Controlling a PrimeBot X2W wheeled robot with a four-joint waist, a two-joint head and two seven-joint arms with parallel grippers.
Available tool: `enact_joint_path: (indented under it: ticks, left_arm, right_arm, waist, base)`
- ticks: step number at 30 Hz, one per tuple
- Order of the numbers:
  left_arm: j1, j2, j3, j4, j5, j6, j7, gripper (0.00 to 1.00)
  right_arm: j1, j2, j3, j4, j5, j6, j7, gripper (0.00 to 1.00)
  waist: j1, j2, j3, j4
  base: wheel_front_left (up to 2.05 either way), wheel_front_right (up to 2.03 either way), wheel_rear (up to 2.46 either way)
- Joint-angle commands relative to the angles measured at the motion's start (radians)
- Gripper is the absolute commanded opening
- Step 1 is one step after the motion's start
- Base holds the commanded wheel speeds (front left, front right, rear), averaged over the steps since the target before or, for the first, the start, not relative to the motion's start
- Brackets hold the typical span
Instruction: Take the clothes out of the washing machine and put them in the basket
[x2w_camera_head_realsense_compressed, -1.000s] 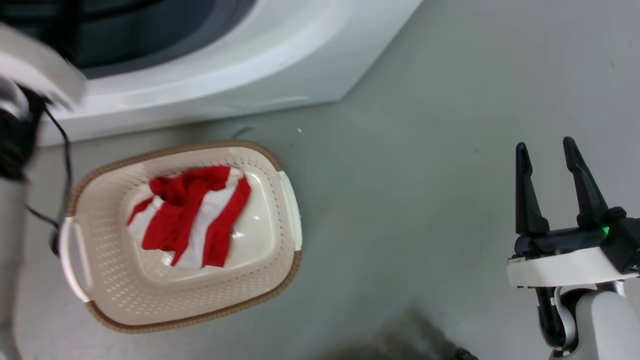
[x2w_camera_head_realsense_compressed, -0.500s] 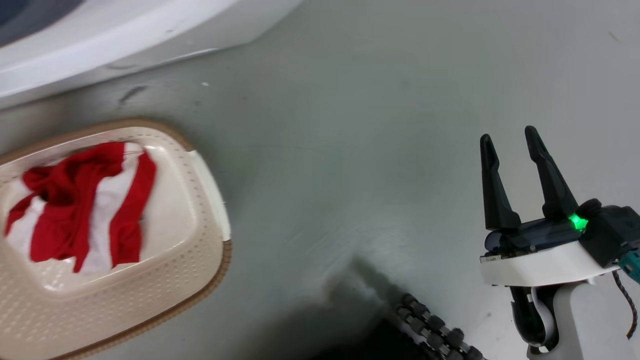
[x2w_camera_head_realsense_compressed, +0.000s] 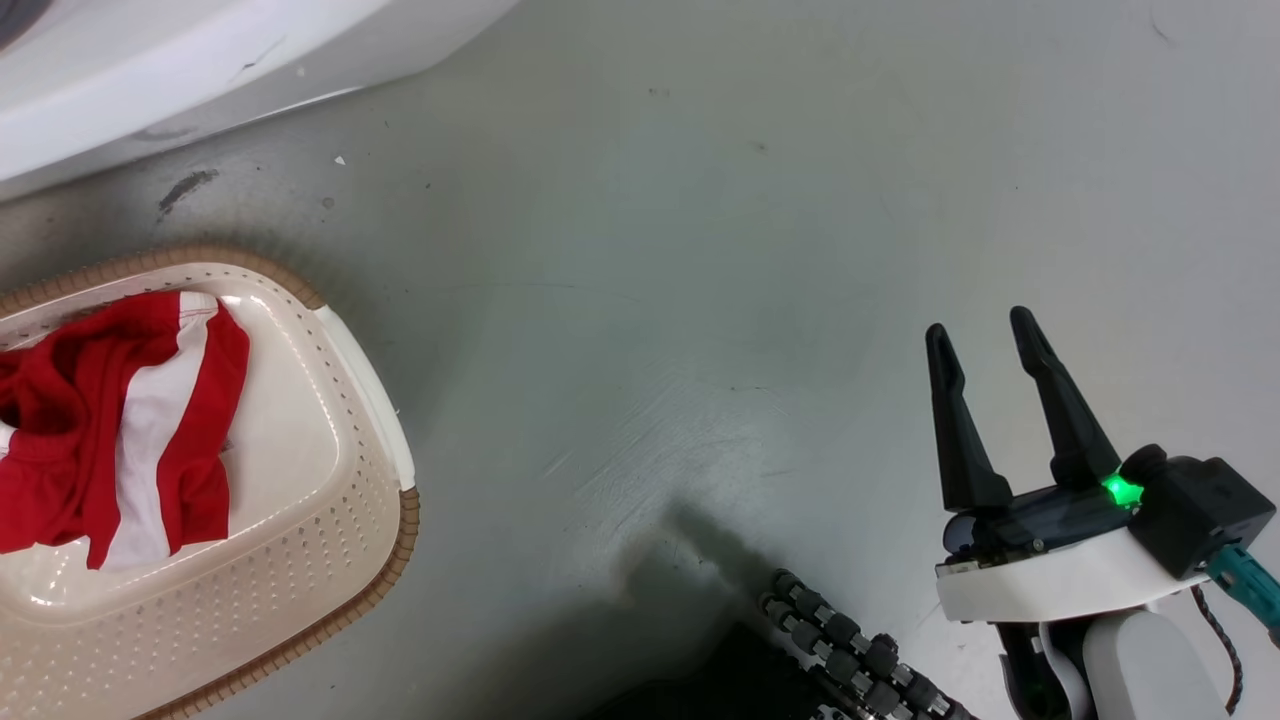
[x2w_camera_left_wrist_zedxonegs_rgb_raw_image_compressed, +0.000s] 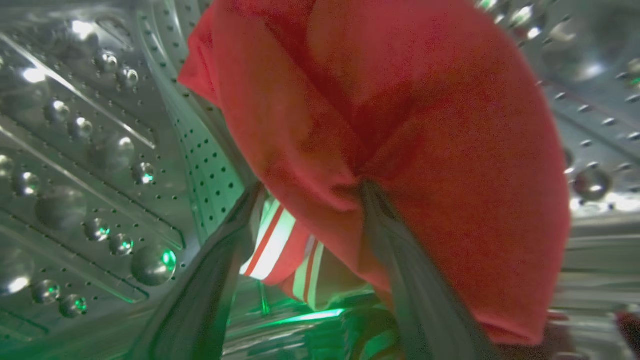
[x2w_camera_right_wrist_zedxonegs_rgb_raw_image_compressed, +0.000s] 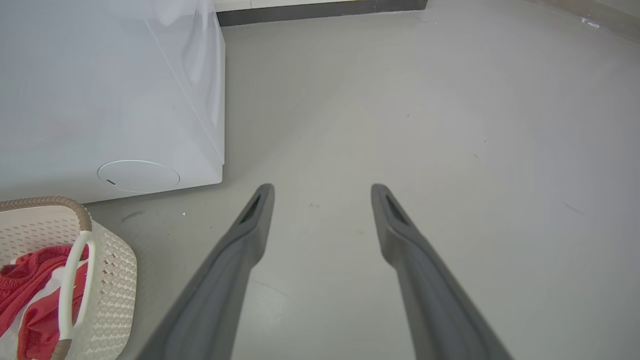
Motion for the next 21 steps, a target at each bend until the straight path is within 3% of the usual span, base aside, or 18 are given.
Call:
enact_joint_path:
  ticks: [1, 9, 10, 11, 21]
  left_arm:
    - [-0.009, 0.004, -0.003, 0.005, 0.002, -0.005, 0.000, 1.00]
    - [-0.038, -0.009, -0.058, 0.065, -0.042, -0.020, 0.029, 1.00]
    - [-0.039, -0.014, -0.067, 0.067, -0.055, -0.021, 0.035, 0.67]
    - [-0.035, -0.021, -0.081, 0.063, -0.073, -0.021, 0.045, 0.00]
    - [-0.035, 0.046, -0.175, -0.003, -0.196, -0.021, 0.003, 0.00]
  right_arm:
    - [0.004, 0.003, 0.003, -0.006, -0.004, -0.001, -0.002, 1.00]
    - [0.006, 0.002, 0.000, -0.015, 0.001, -0.001, -0.002, 1.00]
    - [0.005, 0.002, 0.001, -0.015, 0.000, -0.001, -0.002, 1.00]
    - [0.003, 0.002, 0.002, -0.016, -0.001, -0.001, -0.002, 1.00]
    - [-0.033, 0.002, 0.000, -0.007, -0.010, -0.001, -0.002, 1.00]
  waist:
    - [-0.0001, -0.0001, 0.002, 0.001]
    - [-0.0001, -0.0001, 0.016, 0.007]
    - [-0.0001, -0.0001, 0.017, 0.007]
    - [-0.0001, -0.0001, 0.018, 0.008]
    - [-0.0001, -0.0001, 0.013, 0.011]
  base:
    - [0.07, 0.07, 0.07]
    - [0.02, 0.02, 0.02]
    - [0.00, 0.00, 0.00]
    - [0.00, 0.00, 0.00]
    - [0.00, 0.00, 0.00]
